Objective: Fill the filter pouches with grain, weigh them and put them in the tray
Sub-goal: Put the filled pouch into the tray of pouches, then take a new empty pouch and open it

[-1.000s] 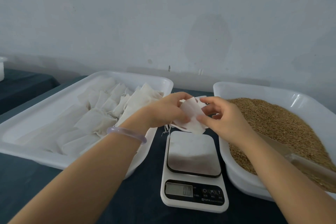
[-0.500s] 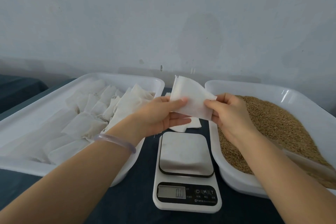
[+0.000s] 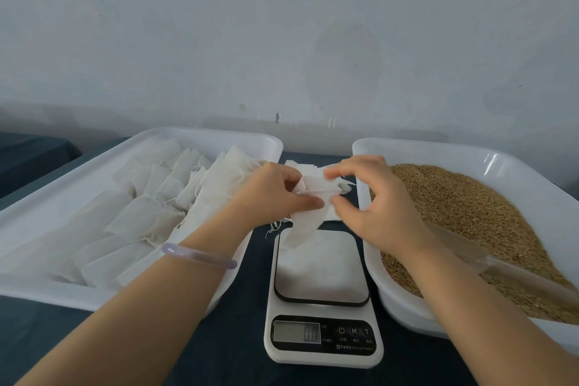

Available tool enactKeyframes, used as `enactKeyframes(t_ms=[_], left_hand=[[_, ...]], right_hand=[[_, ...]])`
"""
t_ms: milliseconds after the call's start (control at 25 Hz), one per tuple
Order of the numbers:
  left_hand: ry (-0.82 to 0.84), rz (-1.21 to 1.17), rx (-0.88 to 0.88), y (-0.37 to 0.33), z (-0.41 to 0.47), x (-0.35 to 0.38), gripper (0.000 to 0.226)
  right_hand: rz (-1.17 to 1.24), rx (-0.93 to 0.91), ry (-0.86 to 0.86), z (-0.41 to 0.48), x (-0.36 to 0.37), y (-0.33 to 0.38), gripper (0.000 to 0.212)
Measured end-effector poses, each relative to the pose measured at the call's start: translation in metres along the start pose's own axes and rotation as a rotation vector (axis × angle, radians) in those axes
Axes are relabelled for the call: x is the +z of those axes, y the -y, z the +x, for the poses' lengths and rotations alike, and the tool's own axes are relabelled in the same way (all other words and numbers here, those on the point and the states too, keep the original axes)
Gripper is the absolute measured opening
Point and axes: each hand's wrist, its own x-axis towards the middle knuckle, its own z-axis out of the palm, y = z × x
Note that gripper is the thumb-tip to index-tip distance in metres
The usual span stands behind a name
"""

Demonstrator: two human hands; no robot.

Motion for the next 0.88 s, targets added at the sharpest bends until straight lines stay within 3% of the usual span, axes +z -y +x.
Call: enactKeyframes(t_ms=[240, 480, 640, 720, 880], left_hand=[[0.146, -0.095, 0.042, -0.002, -0.003, 0.0, 0.044], [0.351, -0.382, -0.054, -0.003, -0.006, -0.004, 0.016], [0.412, -0.372, -0.089, -0.006, -0.008, -0.006, 0.027], [0.474, -0.39, -0.116, -0.005, -0.009, -0.009, 0.036], [0.56, -0.408, -0.133, -0.004, -0.011, -0.009, 0.039]], right_hand=[[-0.115, 0.216, 0.317, 0.001, 0.002, -0.003, 0.022], [0.075, 0.282, 0.314, 0.0, -0.002, -0.001, 0.017], [0.237, 0.296, 0.285, 0.002, -0.004, 0.002, 0.014], [0.383, 0.321, 0.319, 0.002, -0.004, 0.002, 0.026], [0.348, 0.347, 0.395, 0.002, -0.003, 0.0, 0.044]])
